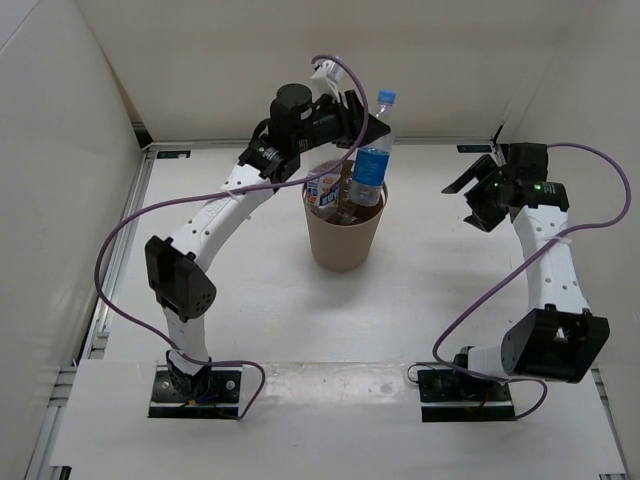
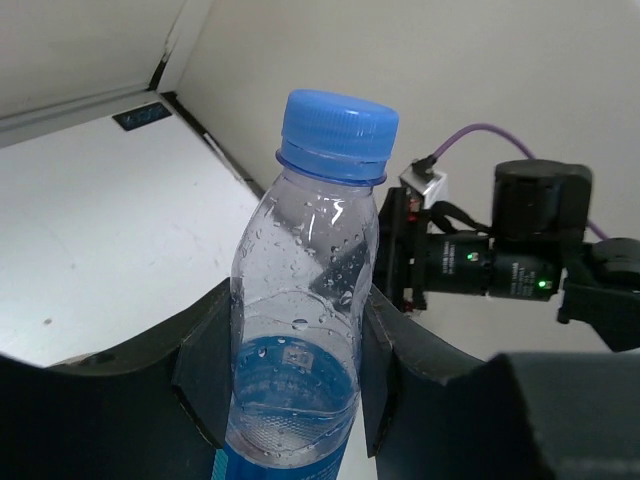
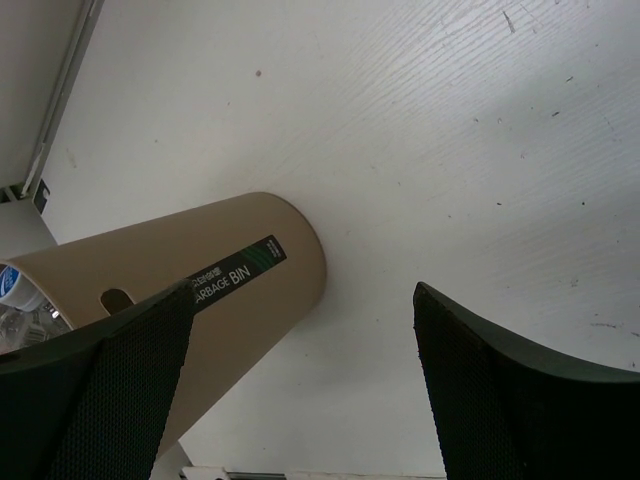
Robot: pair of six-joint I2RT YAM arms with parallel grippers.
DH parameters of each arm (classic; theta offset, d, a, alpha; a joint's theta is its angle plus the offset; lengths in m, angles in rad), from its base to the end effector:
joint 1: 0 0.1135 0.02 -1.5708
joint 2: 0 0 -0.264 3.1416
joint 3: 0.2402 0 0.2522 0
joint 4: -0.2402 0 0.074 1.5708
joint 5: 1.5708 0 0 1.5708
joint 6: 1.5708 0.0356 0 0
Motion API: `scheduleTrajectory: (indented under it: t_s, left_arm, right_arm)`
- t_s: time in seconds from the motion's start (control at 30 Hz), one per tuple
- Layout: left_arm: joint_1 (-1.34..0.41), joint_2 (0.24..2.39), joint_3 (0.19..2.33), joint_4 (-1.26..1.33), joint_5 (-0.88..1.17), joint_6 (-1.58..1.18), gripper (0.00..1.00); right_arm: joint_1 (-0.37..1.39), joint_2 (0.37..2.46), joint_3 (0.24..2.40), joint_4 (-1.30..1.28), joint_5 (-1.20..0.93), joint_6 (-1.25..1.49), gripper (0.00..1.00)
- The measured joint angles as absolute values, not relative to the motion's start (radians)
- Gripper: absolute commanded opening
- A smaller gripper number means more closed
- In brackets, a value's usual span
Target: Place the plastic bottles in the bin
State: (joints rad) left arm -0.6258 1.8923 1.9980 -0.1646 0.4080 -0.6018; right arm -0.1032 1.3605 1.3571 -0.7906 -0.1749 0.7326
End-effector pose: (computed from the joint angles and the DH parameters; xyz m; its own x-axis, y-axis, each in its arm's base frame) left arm 0.3542 -0.2734 0.4432 -0.5255 -0.2614 -0.8097 0.6808 0.4415 -0.5844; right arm 0.2856 -0.0234 0.3531 -0.5407 0.7181 -0.4382 0.4597 0.6884 0.5611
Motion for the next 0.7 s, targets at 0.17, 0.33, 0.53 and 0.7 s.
scheduleTrajectory:
  t_s: [0.17,0.33,0.53,0.7]
  left_arm:
    - [-0.621,1.893,1.983,-0.173,0.405,-0.570,0.55]
    - [-0.621,1.893,1.950,-0.175,0.405,-0.539,0.60]
    - [-0.621,1.895,1.919,-0.202,0.401,-0.510,1.00]
    - [-0.621,1.898,1.956,-0.239,0.381,-0.501,1.00]
  right_arm:
    - [-0.088,1.355,1.357,-0.791,-0.160,0.719,0.90]
    - [-0.080,1.343,1.357,-0.791,-0.159,0.704,0.90]
    - [-0.076,1.339,1.357,-0.790,-0.160,0.698,0.90]
    - [-0.076,1.338,1.357,-0.789,-0.160,0.696,0.90]
